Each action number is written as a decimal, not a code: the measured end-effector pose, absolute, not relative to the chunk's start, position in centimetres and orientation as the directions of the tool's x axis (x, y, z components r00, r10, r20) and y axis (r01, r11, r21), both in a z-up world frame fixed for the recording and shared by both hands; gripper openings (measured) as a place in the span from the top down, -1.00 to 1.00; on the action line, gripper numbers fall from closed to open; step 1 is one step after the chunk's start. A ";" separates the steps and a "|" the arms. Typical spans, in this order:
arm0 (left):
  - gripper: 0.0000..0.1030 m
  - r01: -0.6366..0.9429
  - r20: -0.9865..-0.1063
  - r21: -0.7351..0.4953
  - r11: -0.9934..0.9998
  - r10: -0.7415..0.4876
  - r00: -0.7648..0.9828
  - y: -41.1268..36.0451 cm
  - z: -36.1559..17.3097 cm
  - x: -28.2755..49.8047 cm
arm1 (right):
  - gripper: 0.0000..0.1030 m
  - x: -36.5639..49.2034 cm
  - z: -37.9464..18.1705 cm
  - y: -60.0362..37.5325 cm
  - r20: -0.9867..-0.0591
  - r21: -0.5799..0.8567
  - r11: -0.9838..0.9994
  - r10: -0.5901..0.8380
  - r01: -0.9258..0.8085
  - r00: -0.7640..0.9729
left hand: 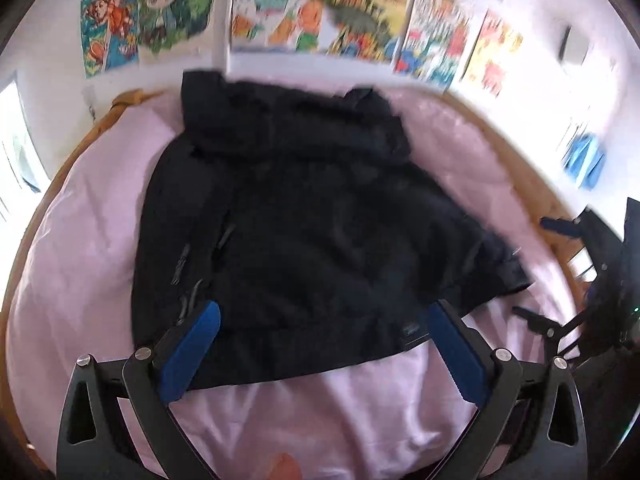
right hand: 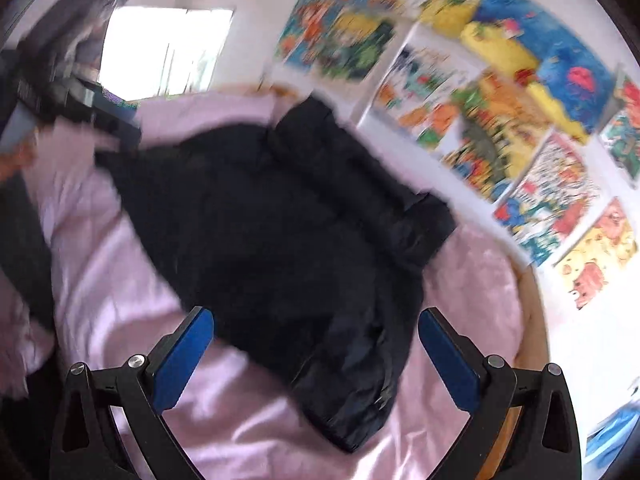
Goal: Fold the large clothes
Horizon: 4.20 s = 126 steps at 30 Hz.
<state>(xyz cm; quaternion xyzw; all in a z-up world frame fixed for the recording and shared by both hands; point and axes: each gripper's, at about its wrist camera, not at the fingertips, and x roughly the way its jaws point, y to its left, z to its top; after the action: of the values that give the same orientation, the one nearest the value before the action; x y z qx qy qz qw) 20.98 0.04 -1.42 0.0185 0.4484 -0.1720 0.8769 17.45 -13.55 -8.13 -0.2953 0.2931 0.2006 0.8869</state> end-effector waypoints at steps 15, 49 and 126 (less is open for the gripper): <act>-0.98 0.383 -0.820 0.134 0.914 -0.115 0.561 -1.4 -5.0 20.6 | -1.00 20.4 -17.8 -12.7 -0.579 -0.715 0.531 -0.086 -0.455 0.811; -0.97 0.465 -0.795 0.416 0.782 0.064 0.603 -0.7 -11.1 23.4 | -0.24 27.6 -9.7 -15.2 -0.850 -0.084 0.821 0.237 -0.565 0.471; 0.80 0.289 -0.529 0.633 0.718 0.130 0.838 6.2 -4.4 15.3 | 0.85 15.2 -2.6 -16.5 -0.575 -0.305 0.889 0.115 -0.343 0.810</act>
<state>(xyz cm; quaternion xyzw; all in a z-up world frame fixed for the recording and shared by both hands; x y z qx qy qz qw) 15.29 6.17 -4.44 0.3729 0.2806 -0.0449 0.8833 15.25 -16.46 -2.58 -0.2015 0.2823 0.1231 0.9298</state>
